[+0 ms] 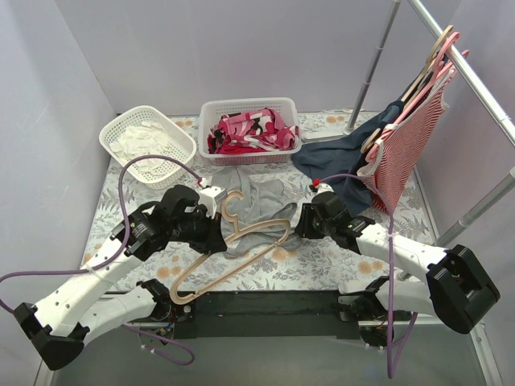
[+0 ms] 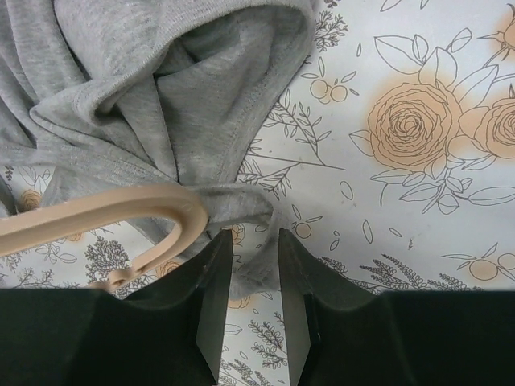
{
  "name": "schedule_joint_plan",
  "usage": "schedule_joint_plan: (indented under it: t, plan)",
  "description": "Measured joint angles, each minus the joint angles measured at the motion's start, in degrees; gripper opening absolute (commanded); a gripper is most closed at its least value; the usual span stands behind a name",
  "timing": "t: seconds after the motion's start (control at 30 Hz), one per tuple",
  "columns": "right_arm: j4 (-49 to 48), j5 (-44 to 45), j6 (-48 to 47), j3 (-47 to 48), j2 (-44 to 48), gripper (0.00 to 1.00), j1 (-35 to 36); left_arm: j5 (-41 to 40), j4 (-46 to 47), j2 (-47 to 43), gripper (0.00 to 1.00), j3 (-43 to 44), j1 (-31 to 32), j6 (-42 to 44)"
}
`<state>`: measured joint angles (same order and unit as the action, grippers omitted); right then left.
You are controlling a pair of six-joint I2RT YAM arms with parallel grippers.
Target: Place the tank top on the hanger
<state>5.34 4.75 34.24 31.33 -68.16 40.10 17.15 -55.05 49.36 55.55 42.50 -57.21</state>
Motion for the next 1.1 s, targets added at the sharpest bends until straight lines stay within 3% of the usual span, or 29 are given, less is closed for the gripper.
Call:
schedule_joint_plan:
  t: [0.17,0.2,0.3,0.47,0.77,0.93,1.03,1.1]
  plan:
    - [0.02,1.16,-0.20,-0.07,-0.26,0.32,0.63,-1.29,0.13,1.51,0.00,0.00,2.23,-0.26]
    - [0.04,1.33,-0.24,-0.09,-0.26,0.24,0.74,-1.64,0.13,1.79,0.00,0.00,2.69,-0.31]
    - [0.04,2.01,-0.52,-0.28,-0.26,0.17,0.92,-2.49,0.17,2.71,0.00,0.00,4.35,-0.57]
    - [0.13,2.64,-1.05,-0.37,-0.26,0.19,1.38,-4.42,0.46,4.11,0.00,0.00,6.91,-0.72]
    - [0.81,2.82,-1.75,-0.37,-0.28,0.34,2.75,-6.27,0.92,4.55,0.00,0.13,8.61,-1.01]
    - [0.87,2.78,-1.60,-0.37,-1.64,0.33,3.15,-6.45,0.90,4.52,0.00,0.13,8.70,-1.11]
    - [0.85,2.73,-1.40,-0.37,-2.05,0.25,3.45,-6.51,0.90,4.46,0.00,0.13,8.74,-1.11]
    - [0.83,2.62,-1.27,-0.35,-2.05,0.13,3.76,-6.51,0.90,4.37,0.00,0.13,8.83,-1.11]
